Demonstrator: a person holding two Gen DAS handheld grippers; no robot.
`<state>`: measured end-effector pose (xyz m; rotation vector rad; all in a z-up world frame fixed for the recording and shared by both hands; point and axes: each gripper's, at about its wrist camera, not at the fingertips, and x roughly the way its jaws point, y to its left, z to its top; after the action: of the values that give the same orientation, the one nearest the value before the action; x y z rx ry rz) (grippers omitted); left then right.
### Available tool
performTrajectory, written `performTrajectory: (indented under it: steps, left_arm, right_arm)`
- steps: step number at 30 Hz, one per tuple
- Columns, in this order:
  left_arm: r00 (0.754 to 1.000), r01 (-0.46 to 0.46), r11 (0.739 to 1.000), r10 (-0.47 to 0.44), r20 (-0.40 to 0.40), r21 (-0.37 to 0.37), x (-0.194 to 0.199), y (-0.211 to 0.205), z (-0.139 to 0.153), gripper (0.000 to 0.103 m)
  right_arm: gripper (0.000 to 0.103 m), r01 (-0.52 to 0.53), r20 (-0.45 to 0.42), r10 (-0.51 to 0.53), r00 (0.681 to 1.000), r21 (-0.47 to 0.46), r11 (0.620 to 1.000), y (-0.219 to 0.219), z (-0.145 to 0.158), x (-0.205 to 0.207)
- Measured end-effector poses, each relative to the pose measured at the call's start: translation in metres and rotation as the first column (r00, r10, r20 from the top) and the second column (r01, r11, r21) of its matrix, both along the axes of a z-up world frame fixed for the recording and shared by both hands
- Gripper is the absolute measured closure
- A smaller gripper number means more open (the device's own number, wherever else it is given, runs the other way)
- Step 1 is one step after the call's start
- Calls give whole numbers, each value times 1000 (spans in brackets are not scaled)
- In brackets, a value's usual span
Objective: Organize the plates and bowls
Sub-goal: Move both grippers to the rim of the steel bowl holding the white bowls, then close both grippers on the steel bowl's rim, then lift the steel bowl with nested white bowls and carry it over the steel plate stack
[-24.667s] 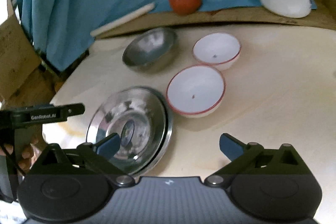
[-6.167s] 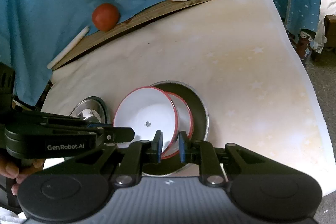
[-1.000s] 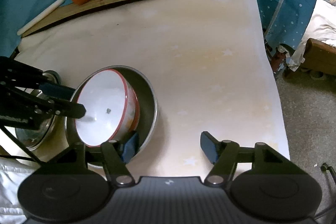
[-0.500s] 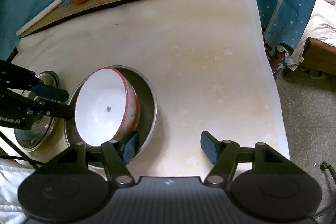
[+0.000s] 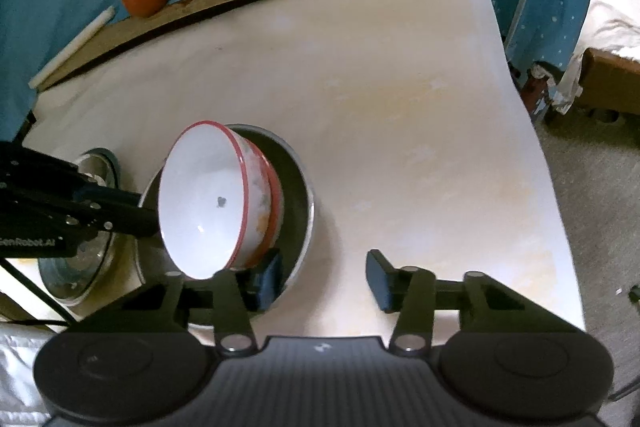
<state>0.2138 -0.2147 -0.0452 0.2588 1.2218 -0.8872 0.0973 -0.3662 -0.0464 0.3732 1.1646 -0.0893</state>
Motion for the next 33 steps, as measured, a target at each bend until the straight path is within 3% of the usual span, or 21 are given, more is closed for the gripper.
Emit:
performTrajectory:
  steps: [10, 29, 33]
  left_arm:
    - [1000, -24, 1000, 24, -9, -19, 0, 9, -3, 87]
    - [999, -46, 998, 45, -15, -31, -2, 13, -5, 88]
    - [999, -40, 999, 40, 2, -22, -5, 12, -4, 88]
  right_arm:
    - [82, 42, 29, -46, 999, 119, 992, -5, -7, -2]
    - [85, 79, 46, -89, 995, 190, 979, -15, -12, -8]
    - [86, 66, 48, -74, 996, 153, 986, -10, -10, -6]
